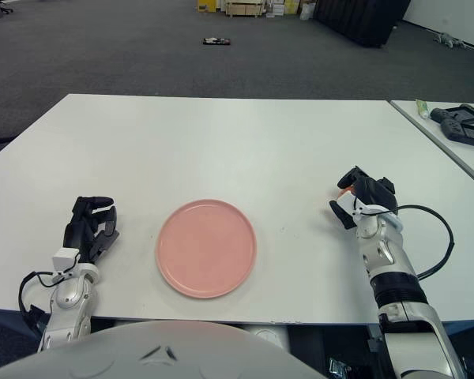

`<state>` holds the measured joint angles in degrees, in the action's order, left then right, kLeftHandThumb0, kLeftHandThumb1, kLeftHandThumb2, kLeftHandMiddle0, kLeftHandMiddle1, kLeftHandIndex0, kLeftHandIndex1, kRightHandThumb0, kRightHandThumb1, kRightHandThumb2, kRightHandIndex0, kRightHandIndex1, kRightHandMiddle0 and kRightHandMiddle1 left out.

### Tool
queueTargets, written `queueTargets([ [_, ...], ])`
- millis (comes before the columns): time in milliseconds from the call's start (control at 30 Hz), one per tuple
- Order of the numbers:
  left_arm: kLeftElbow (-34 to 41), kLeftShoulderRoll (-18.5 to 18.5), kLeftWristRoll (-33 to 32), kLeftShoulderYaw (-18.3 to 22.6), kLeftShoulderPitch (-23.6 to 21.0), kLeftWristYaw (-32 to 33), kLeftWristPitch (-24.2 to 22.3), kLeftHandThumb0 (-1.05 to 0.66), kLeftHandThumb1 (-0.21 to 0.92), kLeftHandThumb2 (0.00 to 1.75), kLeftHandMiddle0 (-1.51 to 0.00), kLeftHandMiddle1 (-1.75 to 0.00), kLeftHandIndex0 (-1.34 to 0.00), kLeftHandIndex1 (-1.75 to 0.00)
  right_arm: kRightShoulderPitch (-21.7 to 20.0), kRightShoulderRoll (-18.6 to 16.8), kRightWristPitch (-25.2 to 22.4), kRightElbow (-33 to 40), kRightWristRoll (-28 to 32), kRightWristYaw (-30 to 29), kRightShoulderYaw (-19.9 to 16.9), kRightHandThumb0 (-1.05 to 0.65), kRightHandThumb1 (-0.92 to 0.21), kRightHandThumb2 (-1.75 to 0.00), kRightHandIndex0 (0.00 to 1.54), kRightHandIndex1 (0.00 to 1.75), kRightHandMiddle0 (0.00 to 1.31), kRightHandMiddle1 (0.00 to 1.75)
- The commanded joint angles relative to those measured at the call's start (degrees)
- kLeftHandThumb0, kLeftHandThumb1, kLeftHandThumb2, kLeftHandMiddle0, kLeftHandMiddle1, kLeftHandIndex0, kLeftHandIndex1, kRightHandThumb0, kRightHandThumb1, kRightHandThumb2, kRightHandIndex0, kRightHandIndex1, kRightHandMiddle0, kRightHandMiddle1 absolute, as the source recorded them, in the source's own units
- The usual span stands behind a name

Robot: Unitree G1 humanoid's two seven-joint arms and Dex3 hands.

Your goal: Put the apple into the plate.

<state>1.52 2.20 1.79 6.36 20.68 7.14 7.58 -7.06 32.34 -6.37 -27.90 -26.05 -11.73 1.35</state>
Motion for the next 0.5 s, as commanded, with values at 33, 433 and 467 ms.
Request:
queueTargets([
  [33,-1.31,-0.02,0.42,-0.10,-0.18,0.37,-0.88,-0.35,0.85,0.63,-0.39,-1.56,-0.23,-1.75,2.37,-2.68,3.08,-2.22,1.96,-0.80,-0.01,0.00,-0.01,-1.65,0.87,1.67,0.61,1.75],
  [433,-2.14,0.14,0.56,0.02,-0.76,0.53,-0.33,-0.35,0.86,0.62,-0.37,-1.57,-0.23,-1.75,4.13,-4.50,8.04,3.78,4.35,-4.54,-3.58,0.00,-0.02,-1.64,0.86,1.67,0.60,1.75],
  [467,-2.21,0.16,0.58,0.05,-0.82,0.57,-0.27,-0.35,0.86,0.62,-0.37,-1.57,-0.23,-1.75,4.49,-4.82,7.40,5.54,4.33,-4.57,-3.85,0.00,-0.02,-1.64,0.86,1.67,0.60,1.75],
])
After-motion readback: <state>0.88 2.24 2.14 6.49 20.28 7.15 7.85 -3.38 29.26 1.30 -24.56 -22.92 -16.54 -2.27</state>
